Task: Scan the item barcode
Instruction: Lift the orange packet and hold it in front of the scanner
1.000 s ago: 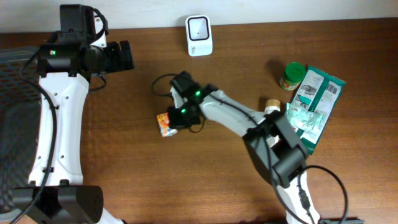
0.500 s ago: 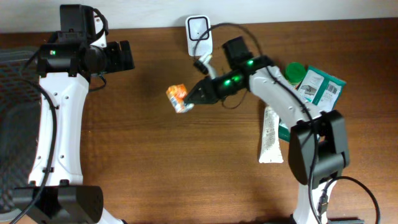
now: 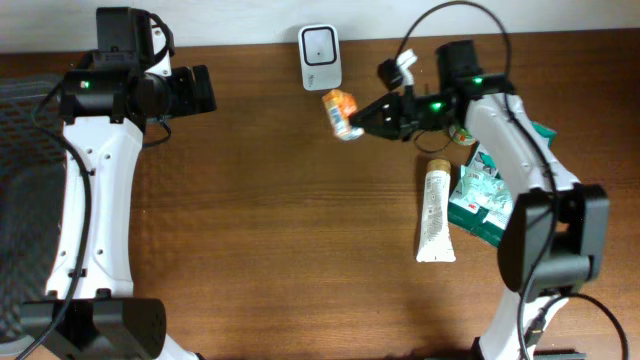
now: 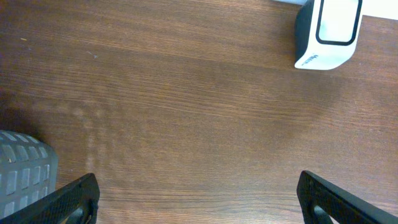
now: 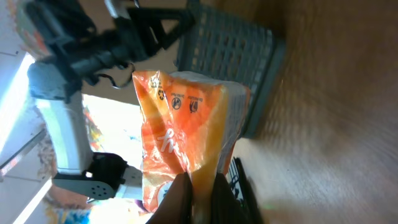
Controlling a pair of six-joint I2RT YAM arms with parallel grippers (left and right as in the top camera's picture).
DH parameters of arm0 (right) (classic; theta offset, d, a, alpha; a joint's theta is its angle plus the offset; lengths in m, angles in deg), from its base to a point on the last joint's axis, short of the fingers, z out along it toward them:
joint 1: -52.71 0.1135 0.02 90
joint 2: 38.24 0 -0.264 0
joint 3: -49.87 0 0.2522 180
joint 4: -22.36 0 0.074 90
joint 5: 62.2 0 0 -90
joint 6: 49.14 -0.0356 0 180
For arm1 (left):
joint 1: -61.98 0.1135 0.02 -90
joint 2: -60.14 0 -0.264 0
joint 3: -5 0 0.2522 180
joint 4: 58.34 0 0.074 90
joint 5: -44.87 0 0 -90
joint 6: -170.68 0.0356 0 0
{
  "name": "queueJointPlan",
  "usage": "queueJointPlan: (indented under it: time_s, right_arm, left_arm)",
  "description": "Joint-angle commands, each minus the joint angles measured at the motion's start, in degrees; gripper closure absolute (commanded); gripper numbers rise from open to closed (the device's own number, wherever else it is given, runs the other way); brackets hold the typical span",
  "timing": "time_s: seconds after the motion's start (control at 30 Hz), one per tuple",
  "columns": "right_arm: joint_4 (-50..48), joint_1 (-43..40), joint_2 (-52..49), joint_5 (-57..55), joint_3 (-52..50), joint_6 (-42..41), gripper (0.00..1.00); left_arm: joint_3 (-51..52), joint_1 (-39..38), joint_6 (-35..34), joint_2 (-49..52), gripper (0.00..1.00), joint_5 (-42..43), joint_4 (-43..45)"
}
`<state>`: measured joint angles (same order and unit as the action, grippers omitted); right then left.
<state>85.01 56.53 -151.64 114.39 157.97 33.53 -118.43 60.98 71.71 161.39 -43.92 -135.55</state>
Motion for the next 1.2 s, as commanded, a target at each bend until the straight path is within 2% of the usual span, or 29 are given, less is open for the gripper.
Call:
queueJointPlan:
  time_s: [0.0, 0.23, 0.33, 0.4, 0.47, 0.6, 0.73, 0.83, 0.9, 0.97, 1.03, 1.17]
  right_arm:
    - [0.00, -1.70, 6.08, 2.36, 0.90, 0.44, 0.96]
    - [-0.02, -1.97, 9.16, 2.36, 0.87, 0.48, 0.96]
    - [0.04, -1.27, 9.16, -3.48, 0.87, 0.68, 0.96]
    - [0.79, 0.31, 9.14, -13.25, 0.85, 0.66, 0.96]
    - [2.23, 3.15, 9.11, -27.67, 0.85, 0.04, 0.96]
    - [2.23, 9.90, 9.07, -50.73, 2.16, -5.51, 0.96]
    - [5.49, 14.60, 6.97, -68.52, 11.19, -6.19, 0.96]
    - [5.01, 18.05, 3.37, -84.19, 19.54, -0.94, 0.96]
    - [-1.01, 20.15, 1.77, -93.59, 20.35, 4.44, 0.96]
    - [-9.29, 22.21, -0.68, -102.82, 20.35, 10.58, 0.96]
    - [-22.47, 24.04, -5.88, -111.67, 20.33, 22.71, 0.96]
    - [-35.36, 24.30, -12.63, -116.08, 20.33, 36.68, 0.96]
  left_arm:
    - [-0.09, 0.04, 0.33, 0.02, 0.01, -0.17, 0.11]
    - [-0.11, 0.04, 0.33, 0.02, 0.01, -0.17, 0.09]
    - [-0.11, 0.04, 0.33, 0.02, 0.01, -0.17, 0.11]
    - [-0.09, 0.04, 0.33, 0.02, 0.01, -0.17, 0.09]
    - [-0.09, 0.04, 0.33, 0.02, 0.01, -0.17, 0.11]
    - [-0.09, 0.04, 0.33, 0.02, 0.01, -0.17, 0.11]
    - [-0.09, 0.04, 0.33, 0.02, 0.01, -0.17, 0.11]
    - [-0.09, 0.04, 0.33, 0.02, 0.01, -0.17, 0.11]
    - [-0.09, 0.04, 0.33, 0.02, 0.01, -0.17, 0.11]
    - [-0.09, 0.04, 0.33, 0.02, 0.01, -0.17, 0.11]
    - [-0.11, 0.04, 0.33, 0.02, 0.01, -0.17, 0.09]
    - [-0.09, 0.04, 0.33, 0.02, 0.01, -0.17, 0.09]
